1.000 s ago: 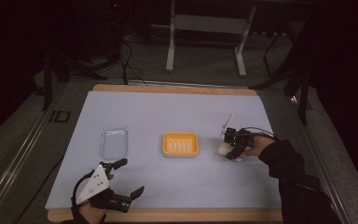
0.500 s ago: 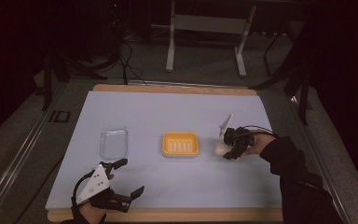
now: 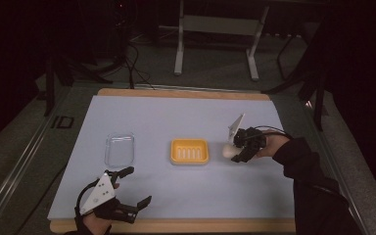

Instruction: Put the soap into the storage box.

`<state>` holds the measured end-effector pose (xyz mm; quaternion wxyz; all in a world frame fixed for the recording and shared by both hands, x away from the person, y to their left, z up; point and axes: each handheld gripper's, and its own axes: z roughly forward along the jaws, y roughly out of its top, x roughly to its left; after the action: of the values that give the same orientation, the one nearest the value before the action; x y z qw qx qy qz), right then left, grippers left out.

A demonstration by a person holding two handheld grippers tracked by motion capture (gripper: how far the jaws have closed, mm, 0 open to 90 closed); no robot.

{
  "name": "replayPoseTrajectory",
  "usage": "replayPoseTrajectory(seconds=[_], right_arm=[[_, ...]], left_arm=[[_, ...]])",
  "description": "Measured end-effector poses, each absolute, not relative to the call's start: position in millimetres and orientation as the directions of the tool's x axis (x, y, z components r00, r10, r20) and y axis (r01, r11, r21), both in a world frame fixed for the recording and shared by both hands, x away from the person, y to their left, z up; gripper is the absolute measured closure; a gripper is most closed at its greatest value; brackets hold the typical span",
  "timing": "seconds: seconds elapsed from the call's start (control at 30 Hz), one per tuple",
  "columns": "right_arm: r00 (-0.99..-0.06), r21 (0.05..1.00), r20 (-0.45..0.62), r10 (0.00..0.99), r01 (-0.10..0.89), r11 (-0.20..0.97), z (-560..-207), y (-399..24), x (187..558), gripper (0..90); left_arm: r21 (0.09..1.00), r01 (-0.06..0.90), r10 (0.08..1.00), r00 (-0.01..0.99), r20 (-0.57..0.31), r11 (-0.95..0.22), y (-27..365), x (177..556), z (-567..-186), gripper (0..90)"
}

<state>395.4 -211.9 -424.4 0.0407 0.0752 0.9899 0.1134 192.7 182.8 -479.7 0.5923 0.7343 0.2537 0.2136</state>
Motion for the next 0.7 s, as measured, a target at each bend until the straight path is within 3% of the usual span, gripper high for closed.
replayPoseTrajectory(seconds=[0.7], right_arm=[[-0.993,0.314,-0.114,0.018,-0.019,0.949,-392.2,-178.5,394.9,50.0]], left_arm=[[0.978,0.119,0.625,0.781,0.013,-0.169,183.2,192.2,-479.9,1.1]])
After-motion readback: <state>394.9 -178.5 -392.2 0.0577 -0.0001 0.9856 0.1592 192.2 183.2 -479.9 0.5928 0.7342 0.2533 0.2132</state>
